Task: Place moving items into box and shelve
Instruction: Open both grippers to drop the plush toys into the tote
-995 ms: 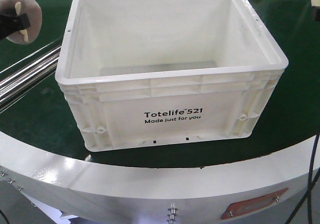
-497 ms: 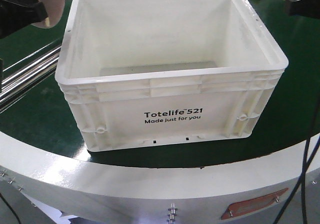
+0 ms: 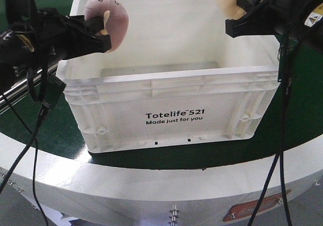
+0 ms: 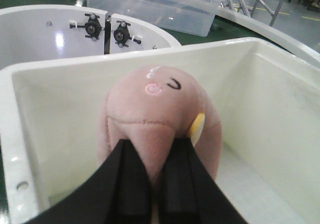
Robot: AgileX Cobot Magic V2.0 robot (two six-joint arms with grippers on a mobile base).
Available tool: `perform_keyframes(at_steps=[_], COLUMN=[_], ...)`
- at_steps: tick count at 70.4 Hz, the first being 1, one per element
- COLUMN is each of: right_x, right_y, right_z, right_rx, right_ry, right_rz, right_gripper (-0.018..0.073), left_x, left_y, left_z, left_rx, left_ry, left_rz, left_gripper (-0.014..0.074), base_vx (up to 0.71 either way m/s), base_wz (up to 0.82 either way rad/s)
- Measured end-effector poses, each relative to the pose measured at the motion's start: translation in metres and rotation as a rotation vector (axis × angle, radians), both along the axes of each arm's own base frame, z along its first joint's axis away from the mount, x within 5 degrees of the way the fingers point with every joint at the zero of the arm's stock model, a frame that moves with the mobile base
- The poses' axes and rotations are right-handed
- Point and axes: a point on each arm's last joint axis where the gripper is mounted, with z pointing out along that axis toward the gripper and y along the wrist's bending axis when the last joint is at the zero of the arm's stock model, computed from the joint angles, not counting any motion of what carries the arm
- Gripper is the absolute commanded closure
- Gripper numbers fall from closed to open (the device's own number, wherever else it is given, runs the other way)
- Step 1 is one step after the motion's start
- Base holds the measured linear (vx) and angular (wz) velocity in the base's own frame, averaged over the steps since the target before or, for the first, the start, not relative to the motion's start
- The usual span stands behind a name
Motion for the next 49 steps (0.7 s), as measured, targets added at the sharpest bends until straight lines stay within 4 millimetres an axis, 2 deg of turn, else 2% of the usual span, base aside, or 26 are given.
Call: perform_keyframes(at_steps=[8,14,23,39,49], right_x=[0.0009,0.0009,0.0009,0.0010,0.0011], right_y=[0.0006,0.0006,0.0006,0.0006,0.0007], right_z=[-0.0013,-0.0012,-0.0013,-0.0012,-0.0006], right_rx=[0.005,0.007,0.008,0.013,0.017], right_ry=[0.006,0.007,0.008,0.008,0.002], right_rz=[-0.001,-0.001,-0.001,-0.003,-0.003], right_gripper=[0.0548,0.0492,0.0333,-0.0027,-0.0129], left_x=[0.0034,0.0039,0.0040,0.0040,0.0041], left_y=[-0.0019,-0.0021,-0.0021,-0.0021,-0.0021], left_z=[-0.0045,-0.0033,-0.0029,-0.0028,-0.0024], left_rx=[0.004,-0.003,-0.005,-0.004,-0.006], left_ry=[0.007,-0.006,-0.011,-0.012,-0.016], left_rz=[-0.001,0.000,0.000,0.000,0.000], left_gripper=[0.0577,0.0521,0.0403,0.0142,0.0042], base_vx=[0.00,0.00,0.00,0.00,0.00], base_wz=[0.00,0.00,0.00,0.00,0.00])
